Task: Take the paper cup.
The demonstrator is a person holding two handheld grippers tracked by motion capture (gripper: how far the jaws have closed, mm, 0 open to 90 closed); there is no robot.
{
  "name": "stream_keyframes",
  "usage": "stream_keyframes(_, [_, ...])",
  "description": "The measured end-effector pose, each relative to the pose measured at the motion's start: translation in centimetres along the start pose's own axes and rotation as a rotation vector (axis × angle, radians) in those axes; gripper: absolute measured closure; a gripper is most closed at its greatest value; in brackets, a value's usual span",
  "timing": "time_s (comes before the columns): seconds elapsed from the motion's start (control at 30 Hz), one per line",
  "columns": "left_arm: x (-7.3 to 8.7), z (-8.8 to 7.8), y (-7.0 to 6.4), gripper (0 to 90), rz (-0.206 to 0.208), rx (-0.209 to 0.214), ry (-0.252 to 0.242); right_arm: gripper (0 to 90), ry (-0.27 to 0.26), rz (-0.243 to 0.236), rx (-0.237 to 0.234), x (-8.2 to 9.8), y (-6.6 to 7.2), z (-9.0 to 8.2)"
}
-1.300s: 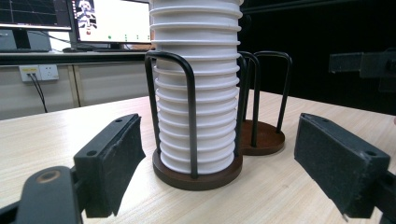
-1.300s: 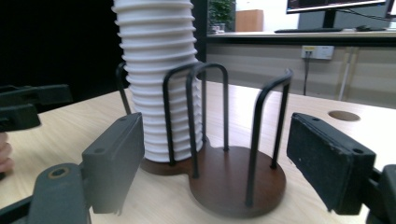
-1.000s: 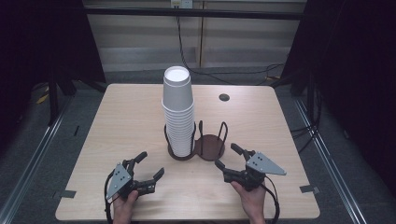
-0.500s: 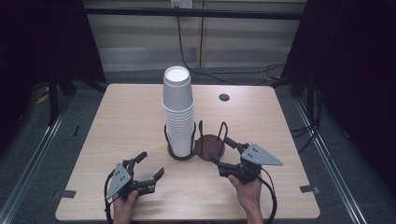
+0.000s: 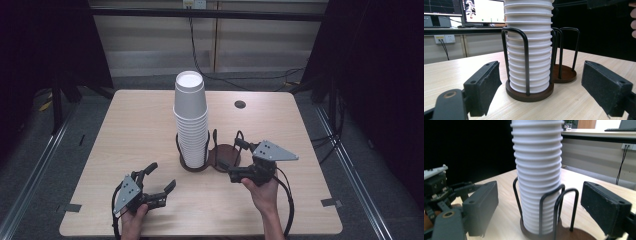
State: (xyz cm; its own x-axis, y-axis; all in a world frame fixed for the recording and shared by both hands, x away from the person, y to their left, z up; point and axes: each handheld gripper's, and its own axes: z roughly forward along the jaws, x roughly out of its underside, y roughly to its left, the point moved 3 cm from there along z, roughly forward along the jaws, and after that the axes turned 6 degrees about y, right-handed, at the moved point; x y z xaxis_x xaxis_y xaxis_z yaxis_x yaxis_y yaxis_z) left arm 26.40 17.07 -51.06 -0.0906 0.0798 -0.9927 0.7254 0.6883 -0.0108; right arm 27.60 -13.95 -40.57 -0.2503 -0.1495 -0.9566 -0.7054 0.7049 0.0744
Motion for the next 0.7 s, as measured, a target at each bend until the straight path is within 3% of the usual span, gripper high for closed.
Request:
stream_keyframes(0.13, [0.0,0.0,0.0,15.5,0.0,0.0,0.0,13.4,-0.024,-0.01,-0.022,-1.2,0.1,0.2])
stream_keyframes(0.7, [0.0,0.0,0.0,15.5,0.0,0.002,0.0,14.9,-0.007,-0.041,-0.059,-4.6,0.0,1.1])
